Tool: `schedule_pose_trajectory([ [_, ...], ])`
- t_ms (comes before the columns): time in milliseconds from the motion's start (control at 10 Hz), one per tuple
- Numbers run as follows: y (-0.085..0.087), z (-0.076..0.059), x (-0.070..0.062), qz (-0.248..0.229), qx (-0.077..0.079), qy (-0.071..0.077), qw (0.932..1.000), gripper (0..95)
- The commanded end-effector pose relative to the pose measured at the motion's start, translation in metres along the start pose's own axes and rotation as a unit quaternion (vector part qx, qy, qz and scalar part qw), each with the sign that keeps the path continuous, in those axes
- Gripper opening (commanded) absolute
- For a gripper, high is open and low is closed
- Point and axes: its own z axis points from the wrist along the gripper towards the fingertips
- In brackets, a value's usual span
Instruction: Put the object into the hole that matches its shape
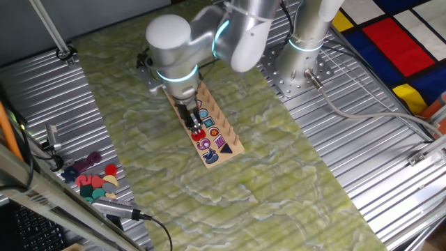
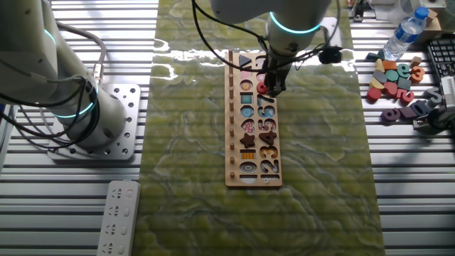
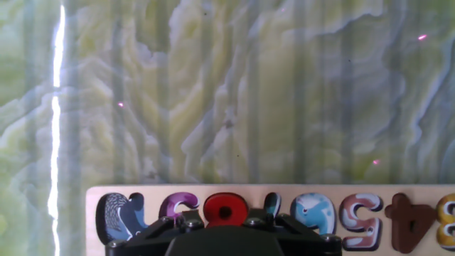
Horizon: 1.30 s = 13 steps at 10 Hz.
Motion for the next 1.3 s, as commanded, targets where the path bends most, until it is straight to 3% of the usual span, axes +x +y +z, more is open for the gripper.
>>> schedule_pose_trajectory([
  [100, -0.001, -0.005, -0.009, -0.008, 0.002, 0.003, 1.0, 0.0],
  [400, 0.0, -0.012, -0.04, -0.039, 0.01, 0.011, 0.9991, 0.0],
  [500, 0.0, -0.011, -0.044, -0.043, 0.009, 0.011, 0.999, 0.0],
  [600, -0.002, -0.007, -0.053, -0.048, 0.027, 0.016, 0.9983, 0.0],
  [800, -0.004, 0.002, -0.056, -0.05, 0.023, 0.011, 0.9984, 0.0],
  [1300, -0.003, 0.003, -0.056, -0.062, 0.019, 0.008, 0.9979, 0.0],
])
